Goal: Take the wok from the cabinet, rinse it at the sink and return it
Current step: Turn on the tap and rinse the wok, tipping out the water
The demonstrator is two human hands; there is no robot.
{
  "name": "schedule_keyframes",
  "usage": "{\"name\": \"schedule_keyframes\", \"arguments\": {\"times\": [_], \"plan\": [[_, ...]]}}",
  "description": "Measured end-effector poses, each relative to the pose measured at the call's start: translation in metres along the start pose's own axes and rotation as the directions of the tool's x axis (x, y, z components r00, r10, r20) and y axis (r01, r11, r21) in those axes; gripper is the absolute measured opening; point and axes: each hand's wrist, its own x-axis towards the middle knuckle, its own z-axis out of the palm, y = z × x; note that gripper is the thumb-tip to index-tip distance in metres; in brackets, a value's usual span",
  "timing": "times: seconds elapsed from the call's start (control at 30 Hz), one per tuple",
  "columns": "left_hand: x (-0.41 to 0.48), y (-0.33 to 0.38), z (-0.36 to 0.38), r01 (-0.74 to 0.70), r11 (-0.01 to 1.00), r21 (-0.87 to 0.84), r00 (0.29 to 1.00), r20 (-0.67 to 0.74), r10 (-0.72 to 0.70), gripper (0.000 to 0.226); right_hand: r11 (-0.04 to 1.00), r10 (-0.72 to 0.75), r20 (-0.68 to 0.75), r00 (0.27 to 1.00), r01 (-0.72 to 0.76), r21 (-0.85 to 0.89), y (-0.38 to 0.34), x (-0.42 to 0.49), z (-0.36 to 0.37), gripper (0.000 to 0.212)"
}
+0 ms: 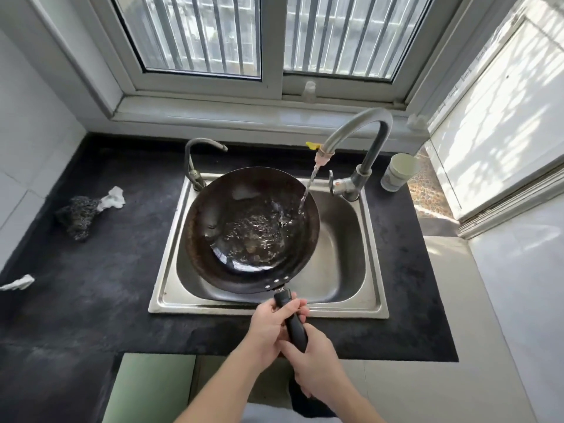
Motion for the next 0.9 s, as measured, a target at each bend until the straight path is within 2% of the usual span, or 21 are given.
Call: {"name": "schedule_keyframes", "arguments": {"times": [0.17,0.23,0.37,0.57,0.73,0.83,0.9], "plan": [[-0.005,-0.002,-0.011,-0.004,0.999,0.048,1.000,0.006,0.004,0.031,0.998,0.029,0.041,0.999,-0.031,0.062,-0.005,-0.006,0.006,0.010],[-0.007,-0.002,-0.014,-0.009,0.998,0.056,1.000,0.022,0.007,0.030,0.993,0.045,0.052,0.998,-0.051,0.109,-0.006,-0.011,0.012,0.015],[-0.015,-0.002,-0.021,-0.017,0.998,0.052,0.999,0.051,0.014,0.014,0.991,0.075,0.004,0.997,-0.075,0.107,-0.002,-0.015,0.028,0.031],[-0.016,-0.005,-0.023,-0.022,0.996,0.082,0.998,0.063,0.017,0.017,0.993,0.024,-0.070,0.997,-0.015,0.114,0.007,-0.021,0.028,0.034],[-0.011,-0.005,-0.011,-0.043,0.993,0.108,0.997,0.066,0.036,0.012,0.994,0.010,-0.087,0.996,-0.001,0.105,0.008,-0.015,0.021,0.014],[-0.009,-0.001,-0.006,-0.059,0.993,0.102,0.997,0.053,0.054,0.007,0.995,0.012,-0.104,0.995,-0.002,0.101,0.006,-0.009,0.021,0.021],[-0.009,0.001,-0.007,-0.070,0.993,0.100,0.997,0.033,0.067,0.007,0.993,0.007,-0.083,0.997,0.003,0.121,0.003,-0.008,0.022,0.019]]}}
